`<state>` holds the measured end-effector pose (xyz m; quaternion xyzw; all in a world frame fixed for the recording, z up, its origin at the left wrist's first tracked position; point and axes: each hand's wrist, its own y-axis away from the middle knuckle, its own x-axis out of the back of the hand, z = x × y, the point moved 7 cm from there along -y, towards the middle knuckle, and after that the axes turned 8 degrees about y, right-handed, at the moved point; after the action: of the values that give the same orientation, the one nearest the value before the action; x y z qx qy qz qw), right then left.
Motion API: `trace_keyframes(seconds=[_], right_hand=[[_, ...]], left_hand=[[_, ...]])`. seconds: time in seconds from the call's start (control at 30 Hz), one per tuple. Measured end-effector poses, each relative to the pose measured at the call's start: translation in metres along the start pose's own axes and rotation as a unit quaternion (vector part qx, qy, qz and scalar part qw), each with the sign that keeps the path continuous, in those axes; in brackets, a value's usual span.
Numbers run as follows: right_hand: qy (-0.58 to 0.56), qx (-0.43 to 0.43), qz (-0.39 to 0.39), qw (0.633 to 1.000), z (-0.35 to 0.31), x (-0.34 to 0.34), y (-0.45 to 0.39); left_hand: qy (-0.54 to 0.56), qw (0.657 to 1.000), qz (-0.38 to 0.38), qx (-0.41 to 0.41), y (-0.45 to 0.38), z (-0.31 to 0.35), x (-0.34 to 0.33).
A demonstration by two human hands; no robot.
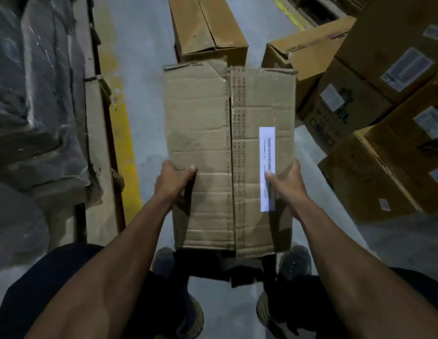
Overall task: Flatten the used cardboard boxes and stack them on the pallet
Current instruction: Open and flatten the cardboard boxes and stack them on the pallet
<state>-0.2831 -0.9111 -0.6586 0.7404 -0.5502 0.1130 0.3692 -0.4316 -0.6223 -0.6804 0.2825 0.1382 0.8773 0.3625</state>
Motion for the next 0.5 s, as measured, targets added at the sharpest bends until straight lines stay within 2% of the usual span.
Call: trace_keyframes(seconds=[0.07, 0.13, 0.2, 0.27, 0.4, 0.5], right_hand=[[0.037, -0.05, -0.009, 0.998, 0.041, -0.014, -0.016], [0.049, -0.103, -0.03, 0.993, 0.087, -0.03, -0.025], [0.044, -0.124, -0.043, 0.99, 0.098, -0.04, -0.01], [0.045, -0.147, -0.057, 0.986, 0.104, -0.05, -0.001], [0.061, -0.171, -0.042, 0.982, 0.104, -0.055, -0.006], [-0.011, -0.16, -0.006, 0.987, 0.1, -0.047, -0.019]], left_hand=[[0.017, 0.999, -0.04, 0.023, -0.011, -0.039, -0.019], [0.001, 0.997, -0.046, 0.059, -0.013, -0.072, -0.028], [-0.021, 0.995, -0.049, 0.085, -0.011, -0.098, -0.034], [-0.044, 0.994, -0.058, 0.086, -0.008, -0.104, -0.042], [-0.045, 0.995, 0.004, 0.087, -0.012, -0.096, -0.037], [0.005, 0.996, -0.003, 0.09, -0.014, -0.085, -0.036]])
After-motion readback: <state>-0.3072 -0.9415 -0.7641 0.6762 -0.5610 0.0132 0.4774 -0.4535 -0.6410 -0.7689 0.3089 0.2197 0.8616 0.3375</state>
